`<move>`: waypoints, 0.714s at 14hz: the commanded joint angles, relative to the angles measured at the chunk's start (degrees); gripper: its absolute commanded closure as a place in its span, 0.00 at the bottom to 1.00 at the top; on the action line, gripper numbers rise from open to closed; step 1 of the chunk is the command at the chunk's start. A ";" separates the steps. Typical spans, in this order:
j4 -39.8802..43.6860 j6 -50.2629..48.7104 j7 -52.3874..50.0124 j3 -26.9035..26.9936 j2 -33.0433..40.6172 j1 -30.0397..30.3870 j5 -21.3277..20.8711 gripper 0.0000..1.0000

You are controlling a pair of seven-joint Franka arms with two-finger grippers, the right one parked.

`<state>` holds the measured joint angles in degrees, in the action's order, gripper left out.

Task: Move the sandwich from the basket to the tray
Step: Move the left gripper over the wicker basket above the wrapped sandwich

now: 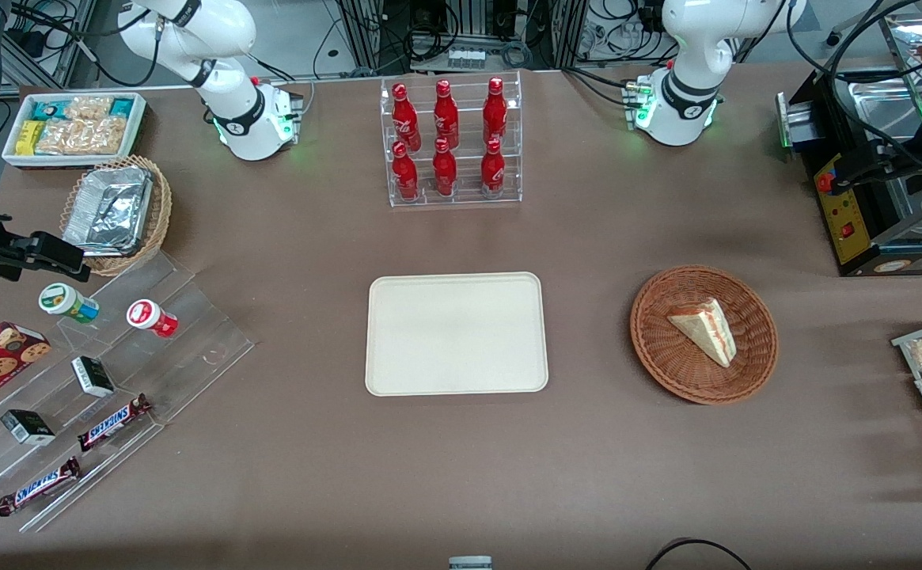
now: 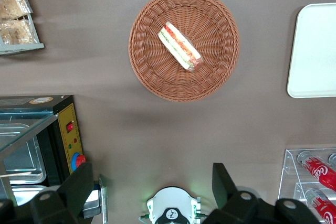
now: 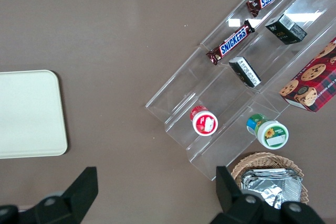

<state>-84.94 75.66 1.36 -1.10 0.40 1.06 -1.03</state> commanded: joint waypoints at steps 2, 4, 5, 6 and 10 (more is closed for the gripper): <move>1.71 -0.51 -0.83 0.57 -1.10 -0.62 -0.02 0.00; 1.97 0.27 -0.92 0.40 -3.91 -0.88 -1.51 0.00; 1.62 2.02 -2.05 0.40 -4.87 -0.89 -2.04 0.00; 1.01 2.91 -4.58 0.31 -6.10 -0.97 -2.04 0.00; -5.74 11.33 -12.75 0.22 -7.26 -1.24 -1.43 0.00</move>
<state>-87.14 83.43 -6.61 -1.16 -7.57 0.77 -1.99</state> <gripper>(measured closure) 0.000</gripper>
